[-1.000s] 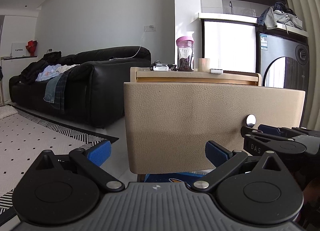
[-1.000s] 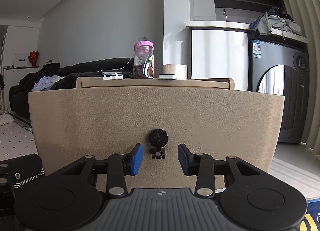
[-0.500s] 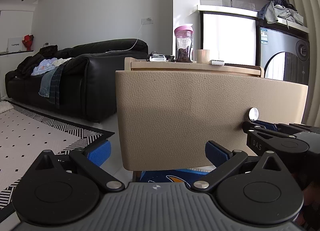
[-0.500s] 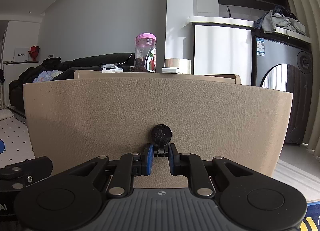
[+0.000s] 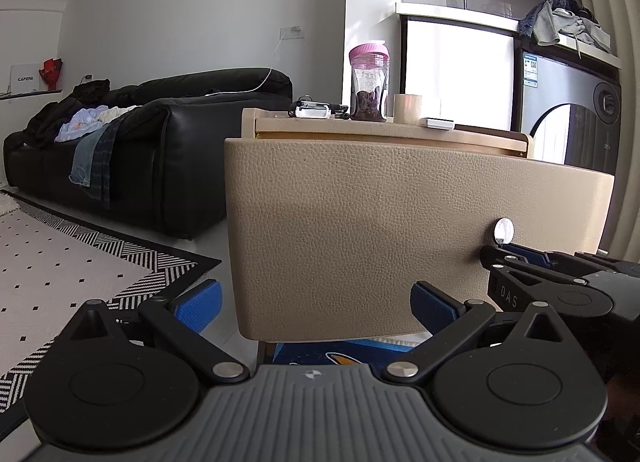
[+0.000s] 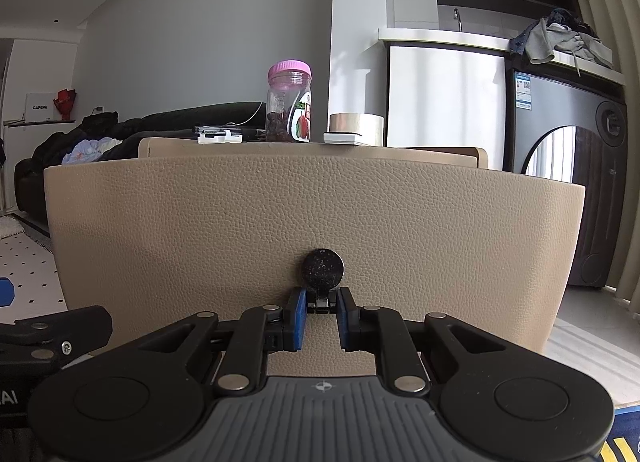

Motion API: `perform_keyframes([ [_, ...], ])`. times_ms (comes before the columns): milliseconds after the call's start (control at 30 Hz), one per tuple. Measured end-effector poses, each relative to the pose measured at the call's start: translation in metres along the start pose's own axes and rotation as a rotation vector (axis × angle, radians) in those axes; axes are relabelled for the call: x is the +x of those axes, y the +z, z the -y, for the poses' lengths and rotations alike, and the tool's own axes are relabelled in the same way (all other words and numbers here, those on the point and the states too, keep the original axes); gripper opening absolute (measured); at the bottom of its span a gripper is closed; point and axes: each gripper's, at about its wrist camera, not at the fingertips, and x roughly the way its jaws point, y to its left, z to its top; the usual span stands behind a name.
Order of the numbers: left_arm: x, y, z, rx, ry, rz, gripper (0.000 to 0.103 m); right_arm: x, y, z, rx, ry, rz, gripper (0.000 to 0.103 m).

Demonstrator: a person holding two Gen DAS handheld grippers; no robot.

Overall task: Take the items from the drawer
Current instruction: 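Hold the right tool against the closed drawer knob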

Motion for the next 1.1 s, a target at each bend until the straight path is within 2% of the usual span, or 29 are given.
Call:
perform_keyframes([
  [400,0.015,-0.001,-0.005,0.023,0.014,-0.013,0.103,0.026,0.008,0.000,-0.022,-0.001,-0.006,0.018],
  [1100,0.021,-0.001,-0.022,-0.051,0.023,-0.014,0.103,0.091,0.024,-0.004,-0.013,-0.023,-0.001,0.018],
])
